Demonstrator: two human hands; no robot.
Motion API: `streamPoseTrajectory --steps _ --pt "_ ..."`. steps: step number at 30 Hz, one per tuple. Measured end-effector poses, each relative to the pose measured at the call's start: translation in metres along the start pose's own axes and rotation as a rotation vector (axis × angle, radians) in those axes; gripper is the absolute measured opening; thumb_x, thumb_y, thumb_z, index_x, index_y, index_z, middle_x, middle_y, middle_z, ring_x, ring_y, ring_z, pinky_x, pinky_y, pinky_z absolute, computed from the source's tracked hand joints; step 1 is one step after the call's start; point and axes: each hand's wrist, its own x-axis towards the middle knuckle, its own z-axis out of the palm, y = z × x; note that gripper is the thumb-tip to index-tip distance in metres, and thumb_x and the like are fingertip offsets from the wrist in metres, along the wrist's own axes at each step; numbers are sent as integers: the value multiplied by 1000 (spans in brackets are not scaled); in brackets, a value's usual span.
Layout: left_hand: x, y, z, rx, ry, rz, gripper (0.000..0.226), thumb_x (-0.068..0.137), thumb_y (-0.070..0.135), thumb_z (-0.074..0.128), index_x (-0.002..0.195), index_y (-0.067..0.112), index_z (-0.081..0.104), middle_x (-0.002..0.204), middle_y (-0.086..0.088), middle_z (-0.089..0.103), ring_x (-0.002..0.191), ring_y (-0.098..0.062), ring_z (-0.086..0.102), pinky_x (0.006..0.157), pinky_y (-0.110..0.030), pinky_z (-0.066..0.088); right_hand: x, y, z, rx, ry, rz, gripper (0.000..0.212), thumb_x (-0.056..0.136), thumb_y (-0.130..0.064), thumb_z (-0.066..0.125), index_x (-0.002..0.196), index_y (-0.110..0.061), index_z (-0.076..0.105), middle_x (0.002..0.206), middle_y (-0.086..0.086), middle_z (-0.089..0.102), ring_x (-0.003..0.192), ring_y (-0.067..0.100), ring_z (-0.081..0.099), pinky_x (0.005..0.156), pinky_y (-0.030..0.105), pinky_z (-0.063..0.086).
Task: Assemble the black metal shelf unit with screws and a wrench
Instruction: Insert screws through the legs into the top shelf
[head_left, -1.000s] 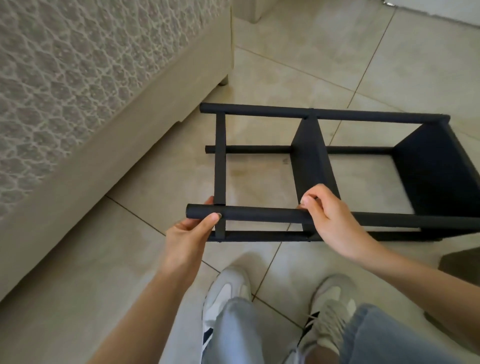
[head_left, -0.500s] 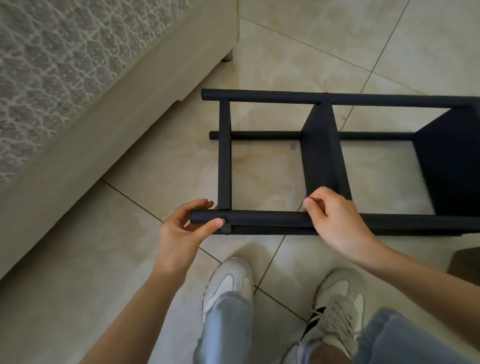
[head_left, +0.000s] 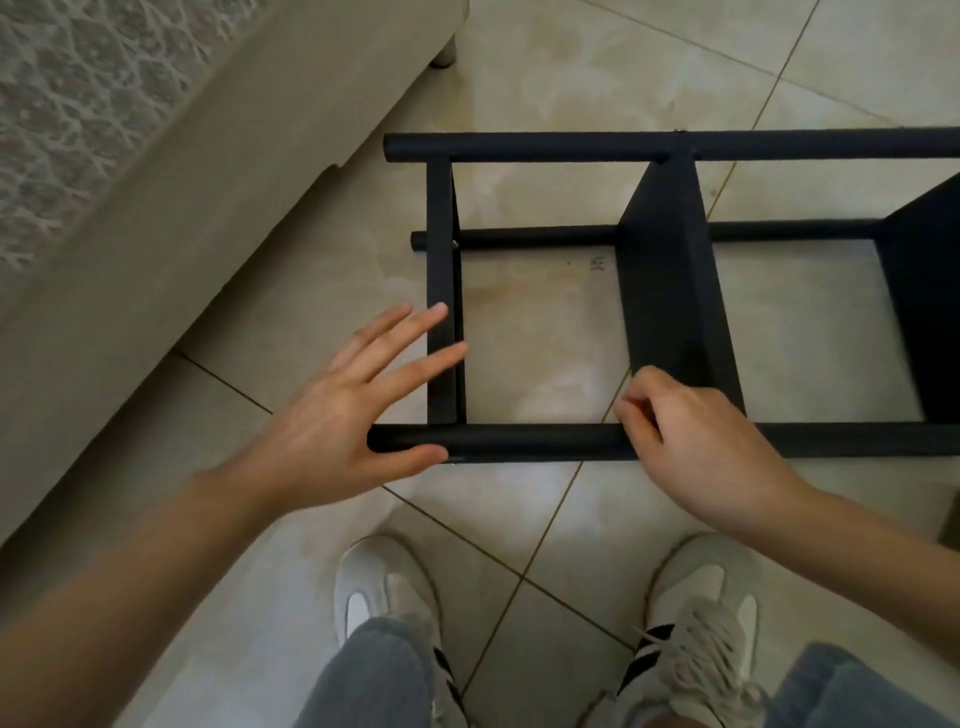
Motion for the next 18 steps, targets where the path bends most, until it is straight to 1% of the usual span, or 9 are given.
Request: streamPoseTrajectory --steps 2,3,5,7,9,13,16,18 --pt "12 -5 -10 117 -95 100 67 90 66 48 148 34 44 169 8 12 156 -18 2 117 -48 25 1 1 0 19 -17 8 15 101 -35 43 90 -27 49 71 -5 59 58 10 59 55 30 53" --pt "16 -6 -12 135 -127 122 65 90 67 48 144 30 50 168 6 17 156 -19 3 117 -49 28 1 2 0 27 -24 11 15 101 -35 44 90 -27 48 70 -5 59 58 10 59 55 29 53" --pt "19 -7 -12 94 -150 136 62 90 65 51 136 24 58 166 1 23 156 -19 7 115 -47 35 1 2 0 48 -21 15 14 101 -34 45 90 -26 49 71 -5 59 60 10 59 59 30 55" --pt "17 -8 -8 22 -133 143 58 90 61 55 133 22 59 166 0 24 156 -19 10 114 -42 35 1 3 2 74 -3 19 14 100 -33 45 90 -23 50 72 -4 58 61 10 59 62 33 56" --pt "15 -9 -3 -22 -117 138 56 90 59 57 132 23 59 167 2 22 156 -19 10 115 -39 32 0 3 3 78 -5 29 14 100 -32 45 90 -23 50 73 -4 58 62 10 59 62 34 56" --pt "14 -9 4 -84 -111 114 54 89 56 61 131 22 59 167 3 22 156 -21 9 116 -39 30 9 2 -7 31 -106 50 15 99 -34 49 86 -27 51 73 -4 60 63 10 60 62 29 55" --pt "11 -8 9 -107 -93 114 52 90 54 61 129 20 60 166 1 23 156 -23 10 120 -32 27 22 -4 -13 47 -186 -7 11 98 -36 51 90 -31 58 81 -8 63 72 7 62 69 27 55" --pt "10 -8 11 -118 -73 123 51 90 52 62 127 16 62 165 -2 26 156 -25 11 123 -27 24 34 -10 -11 152 -208 -83 8 96 -35 56 91 -34 62 85 -10 66 80 0 63 70 19 53"
